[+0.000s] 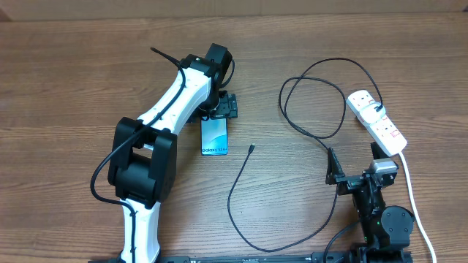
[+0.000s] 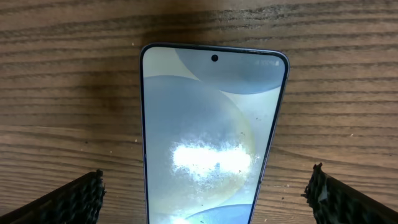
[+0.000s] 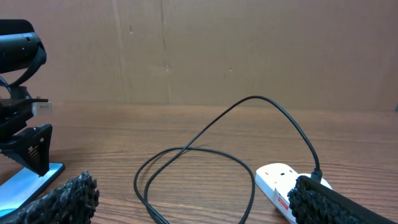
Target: Plug charger to phone and switch on socket
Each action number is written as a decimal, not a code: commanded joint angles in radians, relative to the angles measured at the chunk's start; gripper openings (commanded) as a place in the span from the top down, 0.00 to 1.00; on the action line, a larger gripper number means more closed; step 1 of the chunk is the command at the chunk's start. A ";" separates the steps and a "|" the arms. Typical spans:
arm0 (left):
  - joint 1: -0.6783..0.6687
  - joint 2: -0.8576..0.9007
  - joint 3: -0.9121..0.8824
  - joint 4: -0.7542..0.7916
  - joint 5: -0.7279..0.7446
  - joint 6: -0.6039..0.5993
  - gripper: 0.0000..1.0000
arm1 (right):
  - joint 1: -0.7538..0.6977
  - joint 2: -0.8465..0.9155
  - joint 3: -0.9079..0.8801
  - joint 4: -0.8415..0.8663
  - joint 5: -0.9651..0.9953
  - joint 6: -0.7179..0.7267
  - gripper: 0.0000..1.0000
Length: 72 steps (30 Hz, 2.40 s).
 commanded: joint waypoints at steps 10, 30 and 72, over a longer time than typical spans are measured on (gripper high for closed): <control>-0.008 0.023 -0.103 0.031 0.020 -0.021 0.00 | 0.005 -0.007 -0.010 0.168 -0.436 0.000 0.00; -0.014 0.025 -0.128 0.109 0.016 -0.010 0.00 | 0.005 0.248 0.386 0.072 -0.401 0.069 0.00; -0.020 0.025 -0.182 0.117 0.040 -0.014 0.00 | 0.005 1.167 1.131 -0.740 -0.419 0.237 0.00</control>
